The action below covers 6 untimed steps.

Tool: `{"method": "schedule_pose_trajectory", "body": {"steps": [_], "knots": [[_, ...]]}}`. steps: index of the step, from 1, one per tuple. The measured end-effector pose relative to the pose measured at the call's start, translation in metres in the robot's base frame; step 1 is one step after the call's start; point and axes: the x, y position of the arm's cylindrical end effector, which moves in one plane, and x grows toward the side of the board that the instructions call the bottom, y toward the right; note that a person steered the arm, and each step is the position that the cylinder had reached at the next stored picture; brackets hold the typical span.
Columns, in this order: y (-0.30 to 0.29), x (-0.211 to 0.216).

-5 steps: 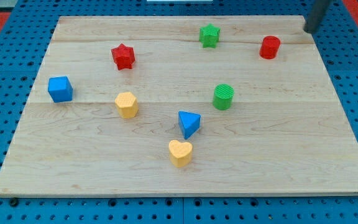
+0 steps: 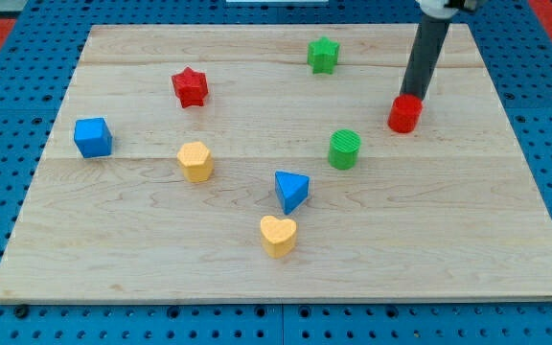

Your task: Place the red circle right of the green circle

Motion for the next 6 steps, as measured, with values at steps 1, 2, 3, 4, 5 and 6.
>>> {"method": "schedule_pose_trajectory", "body": {"steps": [1,2,3,4,5,6], "knots": [[0.0,-0.005],[-0.003,-0.022],[-0.011,0.002],[-0.014,0.039],[-0.054,0.048],[-0.068,0.058]]}}
